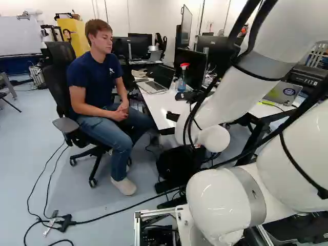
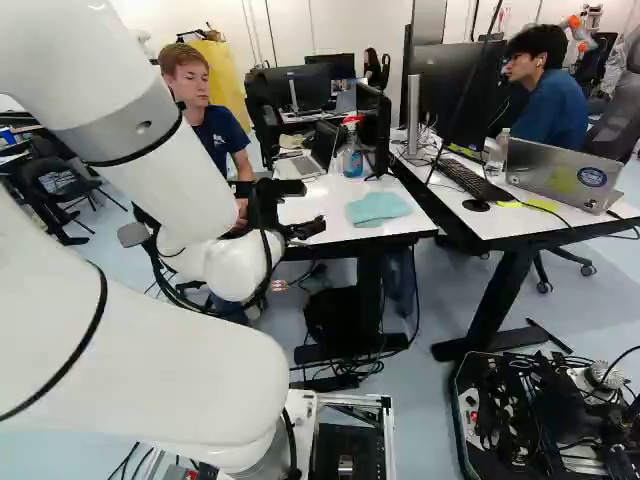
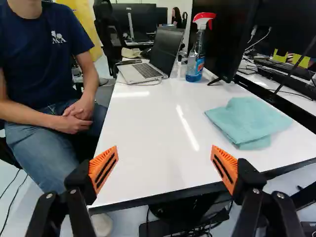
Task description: Clean the table with the green towel
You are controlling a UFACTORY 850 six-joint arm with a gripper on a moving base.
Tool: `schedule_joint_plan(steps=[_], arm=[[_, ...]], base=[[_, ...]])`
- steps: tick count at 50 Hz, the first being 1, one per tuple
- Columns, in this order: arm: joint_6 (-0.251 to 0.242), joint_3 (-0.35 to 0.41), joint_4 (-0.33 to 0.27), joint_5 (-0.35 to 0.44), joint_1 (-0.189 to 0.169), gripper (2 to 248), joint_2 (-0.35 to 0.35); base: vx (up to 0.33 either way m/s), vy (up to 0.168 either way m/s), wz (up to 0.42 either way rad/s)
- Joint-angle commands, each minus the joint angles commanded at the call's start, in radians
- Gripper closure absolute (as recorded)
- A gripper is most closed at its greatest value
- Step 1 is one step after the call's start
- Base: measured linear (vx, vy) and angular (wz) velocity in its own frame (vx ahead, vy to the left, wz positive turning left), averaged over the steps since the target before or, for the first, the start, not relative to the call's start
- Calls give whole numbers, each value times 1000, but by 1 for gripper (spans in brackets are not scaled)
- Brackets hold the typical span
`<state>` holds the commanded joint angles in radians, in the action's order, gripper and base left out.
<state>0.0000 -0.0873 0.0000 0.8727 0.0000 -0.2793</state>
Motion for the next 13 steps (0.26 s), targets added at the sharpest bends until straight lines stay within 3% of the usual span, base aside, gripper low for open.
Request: schedule_joint_plan(steps=[13], arm=[[0, 0, 0, 0, 0, 3, 0]], base=[[0, 0, 0]])
